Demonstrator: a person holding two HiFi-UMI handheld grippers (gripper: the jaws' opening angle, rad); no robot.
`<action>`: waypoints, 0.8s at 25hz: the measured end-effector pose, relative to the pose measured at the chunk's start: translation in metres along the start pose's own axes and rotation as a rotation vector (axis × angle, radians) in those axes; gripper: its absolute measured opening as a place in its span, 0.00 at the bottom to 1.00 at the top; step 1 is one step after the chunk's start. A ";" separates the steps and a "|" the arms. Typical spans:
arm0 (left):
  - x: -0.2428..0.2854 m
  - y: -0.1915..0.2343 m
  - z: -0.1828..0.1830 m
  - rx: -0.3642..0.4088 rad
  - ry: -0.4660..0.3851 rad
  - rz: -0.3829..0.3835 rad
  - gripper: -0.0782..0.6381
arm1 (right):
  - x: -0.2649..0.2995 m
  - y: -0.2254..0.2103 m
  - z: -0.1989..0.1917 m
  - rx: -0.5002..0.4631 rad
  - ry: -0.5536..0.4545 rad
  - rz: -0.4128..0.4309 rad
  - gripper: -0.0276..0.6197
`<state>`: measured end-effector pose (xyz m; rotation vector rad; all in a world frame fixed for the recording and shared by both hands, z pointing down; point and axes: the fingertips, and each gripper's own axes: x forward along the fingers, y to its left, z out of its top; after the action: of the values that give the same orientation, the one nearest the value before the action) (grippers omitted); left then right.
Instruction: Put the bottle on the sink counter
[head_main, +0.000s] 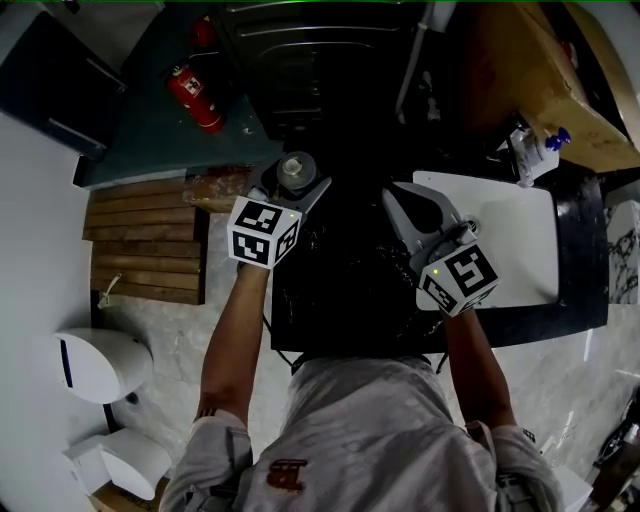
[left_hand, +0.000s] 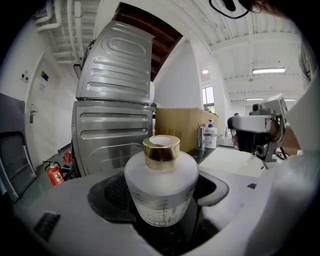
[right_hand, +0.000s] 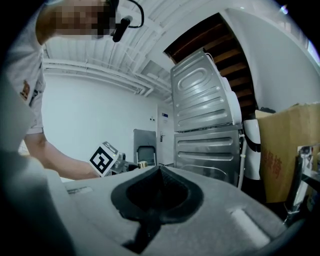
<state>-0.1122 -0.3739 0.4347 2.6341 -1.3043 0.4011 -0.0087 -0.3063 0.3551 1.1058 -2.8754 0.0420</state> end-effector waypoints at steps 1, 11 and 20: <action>0.004 0.002 -0.005 -0.001 0.015 0.000 0.57 | 0.001 0.000 0.000 0.004 -0.001 0.001 0.05; 0.027 0.014 -0.036 -0.004 0.118 -0.002 0.57 | -0.001 -0.002 0.000 -0.011 0.010 -0.003 0.05; 0.032 0.015 -0.047 -0.010 0.149 -0.012 0.57 | 0.000 -0.006 -0.002 -0.010 0.014 -0.005 0.05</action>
<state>-0.1135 -0.3942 0.4895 2.5476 -1.2408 0.5752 -0.0045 -0.3110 0.3570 1.1063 -2.8580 0.0353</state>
